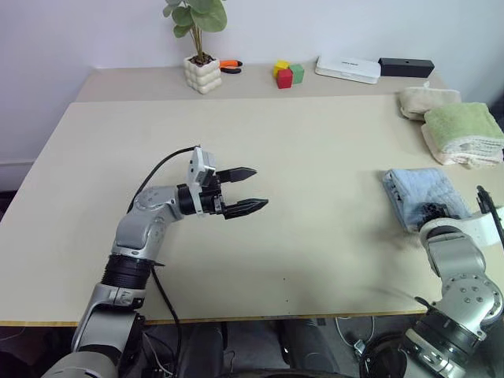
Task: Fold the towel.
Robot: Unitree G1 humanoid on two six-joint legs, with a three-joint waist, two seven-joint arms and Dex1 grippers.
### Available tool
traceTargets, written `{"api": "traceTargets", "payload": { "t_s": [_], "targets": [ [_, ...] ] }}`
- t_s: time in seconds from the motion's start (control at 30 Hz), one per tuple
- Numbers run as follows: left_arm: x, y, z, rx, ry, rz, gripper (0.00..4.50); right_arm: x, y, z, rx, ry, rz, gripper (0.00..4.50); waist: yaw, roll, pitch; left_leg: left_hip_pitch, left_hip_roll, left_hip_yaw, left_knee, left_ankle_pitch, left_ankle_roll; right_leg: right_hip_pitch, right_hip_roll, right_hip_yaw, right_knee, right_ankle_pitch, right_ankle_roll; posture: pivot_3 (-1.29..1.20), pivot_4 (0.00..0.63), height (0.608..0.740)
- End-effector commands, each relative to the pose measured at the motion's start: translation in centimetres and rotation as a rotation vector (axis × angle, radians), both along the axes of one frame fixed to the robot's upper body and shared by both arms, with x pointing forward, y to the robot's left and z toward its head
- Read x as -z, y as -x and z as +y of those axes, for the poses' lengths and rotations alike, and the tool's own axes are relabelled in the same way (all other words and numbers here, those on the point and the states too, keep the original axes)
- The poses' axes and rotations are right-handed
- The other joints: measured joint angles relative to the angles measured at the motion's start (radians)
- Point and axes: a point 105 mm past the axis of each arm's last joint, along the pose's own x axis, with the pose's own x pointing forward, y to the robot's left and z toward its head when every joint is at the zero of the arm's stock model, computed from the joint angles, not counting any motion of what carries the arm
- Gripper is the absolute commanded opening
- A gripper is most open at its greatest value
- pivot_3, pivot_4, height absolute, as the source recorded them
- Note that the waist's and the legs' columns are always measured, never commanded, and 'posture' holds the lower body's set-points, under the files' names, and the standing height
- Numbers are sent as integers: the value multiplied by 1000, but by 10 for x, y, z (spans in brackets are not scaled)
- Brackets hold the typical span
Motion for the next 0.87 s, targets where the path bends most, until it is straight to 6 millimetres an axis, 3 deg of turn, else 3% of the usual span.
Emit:
{"api": "traceTargets", "payload": {
  "t_s": [0.03,0.07,0.2,0.27,0.33,0.37,0.43,0.5,0.63,0.77,0.87],
  "targets": [
    [-6,2,-6,16,17,-34,4500,-23,15,-12,87,114,-15,4037,-1,0,0,0,0,0,0,0,0,0,0,0,0,0,0,0,150,740],
    [-6,1,-7,15,19,-34,4500,-25,17,-13,95,135,-6,4469,-2,0,0,0,0,0,0,0,0,0,0,0,0,0,0,0,150,740],
    [-7,-4,-9,6,29,-41,4500,-33,25,-20,133,281,56,4469,-2,0,0,1,0,0,0,0,0,0,1,0,0,0,0,0,150,740],
    [-8,-6,-7,-7,29,-55,4500,-59,16,-17,75,455,15,4469,-3,1,0,1,0,0,0,0,0,0,1,0,0,-1,-2,0,150,740],
    [-9,-10,-3,-24,27,-63,4500,-95,0,-3,-40,704,-50,4469,-4,3,1,1,0,1,0,0,0,0,0,1,0,-2,-3,0,150,740],
    [-10,-11,0,-37,20,-75,4500,-115,-12,14,-154,845,-118,4469,-4,3,1,1,0,2,0,0,0,0,0,3,-1,-2,-3,0,150,740],
    [-10,-16,7,-66,8,-84,4500,-130,-30,44,-374,965,-226,4469,-8,3,0,1,0,2,0,0,0,-1,1,3,-1,-1,-3,0,150,740],
    [-9,-22,18,-115,-15,-109,4500,-130,-38,85,-697,1005,-343,4469,-9,2,0,2,1,1,0,0,0,0,3,2,-1,0,0,0,150,740],
    [-11,-25,39,-190,-46,-146,4500,-113,-26,132,-1132,1005,-451,4469,1,0,1,1,1,-1,-1,-1,2,1,3,1,-1,-1,1,0,150,740],
    [-7,-21,60,-246,-95,-156,4500,-94,-10,159,-1389,1078,-484,4469,4,-1,2,-1,-1,0,1,-1,2,1,-1,0,-3,-1,2,0,150,740],
    [-7,-19,71,-301,-134,-187,4500,-86,-7,166,-1483,1102,-495,4469,3,-2,2,0,-1,0,2,-1,2,1,-1,0,-2,-1,2,0,150,740]
  ]
}}
